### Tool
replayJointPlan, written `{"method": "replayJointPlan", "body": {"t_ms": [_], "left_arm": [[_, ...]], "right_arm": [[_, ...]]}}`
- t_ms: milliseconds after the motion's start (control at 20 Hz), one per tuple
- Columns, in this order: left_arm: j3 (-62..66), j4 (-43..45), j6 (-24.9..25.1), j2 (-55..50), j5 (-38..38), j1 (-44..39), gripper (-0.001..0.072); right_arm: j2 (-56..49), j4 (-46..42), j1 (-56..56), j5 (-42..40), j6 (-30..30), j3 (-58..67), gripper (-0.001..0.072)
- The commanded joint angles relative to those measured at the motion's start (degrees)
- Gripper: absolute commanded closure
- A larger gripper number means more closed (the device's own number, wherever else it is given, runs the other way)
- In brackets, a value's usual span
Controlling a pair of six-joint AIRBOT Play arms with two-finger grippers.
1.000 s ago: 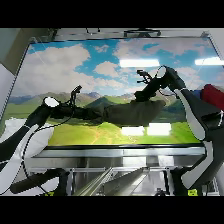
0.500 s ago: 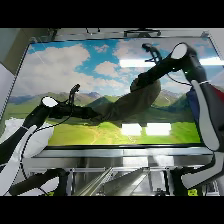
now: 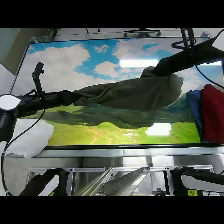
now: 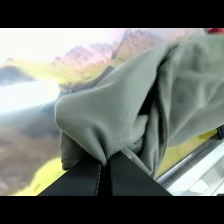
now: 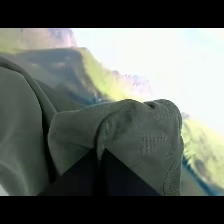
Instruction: Fold the shirts.
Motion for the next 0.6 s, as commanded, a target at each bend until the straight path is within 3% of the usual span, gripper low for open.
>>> {"method": "replayJointPlan", "body": {"t_ms": [0,250,550], "left_arm": [[-5.6,0.7,-1.0,3.0,0.8,-1.2,0.069],[-13.6,0.5,-1.4,-1.9,1.6,-1.7,0.069],[-18.0,0.2,-0.8,-8.6,7.2,-7.6,0.069]], "right_arm": [[1.0,1.9,1.6,0.2,0.2,-6.4,0.069],[1.2,5.7,2.0,-0.7,0.2,-7.0,0.069],[1.2,0.9,3.8,-3.5,-2.5,-16.9,0.069]]}}
